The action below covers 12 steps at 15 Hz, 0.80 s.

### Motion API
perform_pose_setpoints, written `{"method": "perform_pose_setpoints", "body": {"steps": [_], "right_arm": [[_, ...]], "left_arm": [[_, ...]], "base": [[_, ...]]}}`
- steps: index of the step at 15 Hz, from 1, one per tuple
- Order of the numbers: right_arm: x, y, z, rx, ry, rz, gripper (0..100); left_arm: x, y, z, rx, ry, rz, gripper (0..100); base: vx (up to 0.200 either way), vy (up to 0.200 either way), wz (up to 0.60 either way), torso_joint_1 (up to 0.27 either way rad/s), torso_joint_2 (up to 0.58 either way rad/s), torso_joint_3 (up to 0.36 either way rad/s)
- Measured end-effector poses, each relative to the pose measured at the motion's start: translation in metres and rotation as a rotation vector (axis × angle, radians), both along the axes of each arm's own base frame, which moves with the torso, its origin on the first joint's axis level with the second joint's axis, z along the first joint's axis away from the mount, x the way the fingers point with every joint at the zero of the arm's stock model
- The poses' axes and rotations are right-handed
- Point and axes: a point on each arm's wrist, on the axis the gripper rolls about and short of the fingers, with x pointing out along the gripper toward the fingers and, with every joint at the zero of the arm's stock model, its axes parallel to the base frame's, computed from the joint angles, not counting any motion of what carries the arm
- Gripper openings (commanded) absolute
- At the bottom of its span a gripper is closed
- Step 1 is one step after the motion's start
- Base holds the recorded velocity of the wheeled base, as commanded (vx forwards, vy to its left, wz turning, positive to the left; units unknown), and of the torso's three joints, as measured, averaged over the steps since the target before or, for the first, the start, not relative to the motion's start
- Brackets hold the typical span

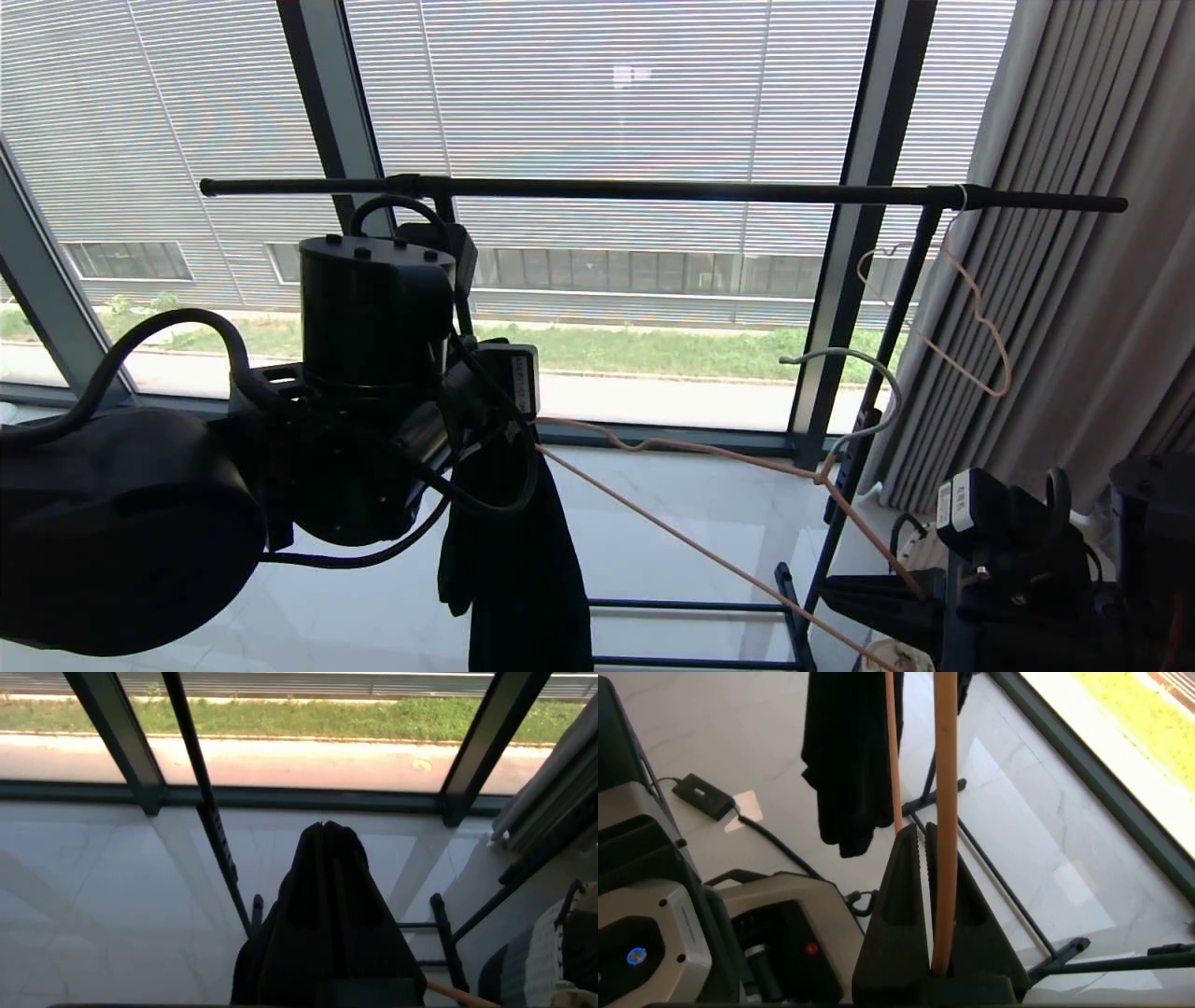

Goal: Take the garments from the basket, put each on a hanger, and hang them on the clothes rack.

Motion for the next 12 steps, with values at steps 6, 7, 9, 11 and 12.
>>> {"method": "perform_pose_setpoints", "body": {"steps": [6,7,9,11,12], "right_arm": [[0.003,0.004,0.003,0.003,-0.008,-0.004,0],[0.004,0.004,0.003,0.004,-0.010,-0.003,0],[0.004,0.005,0.004,0.005,-0.012,-0.005,0],[0.005,0.005,0.005,0.008,-0.015,-0.005,0],[0.005,0.005,0.005,0.009,-0.016,-0.004,0]], "left_arm": [[-0.011,-0.009,0.003,-0.006,-0.006,-0.052,0],[-0.013,-0.011,0.003,-0.008,-0.008,-0.061,0],[-0.015,-0.013,0.003,-0.006,-0.007,-0.073,0],[-0.016,-0.014,0.003,-0.007,-0.007,-0.076,0],[-0.016,-0.014,0.003,-0.007,-0.008,-0.076,0]], "base": [[0.000,0.000,0.00,0.000,0.00,0.000],[0.000,0.000,0.00,0.000,0.00,0.000],[0.000,0.000,0.00,0.000,0.00,0.000],[0.000,0.000,0.00,0.000,0.00,0.000],[0.000,0.000,0.00,0.000,0.00,0.000]]}}
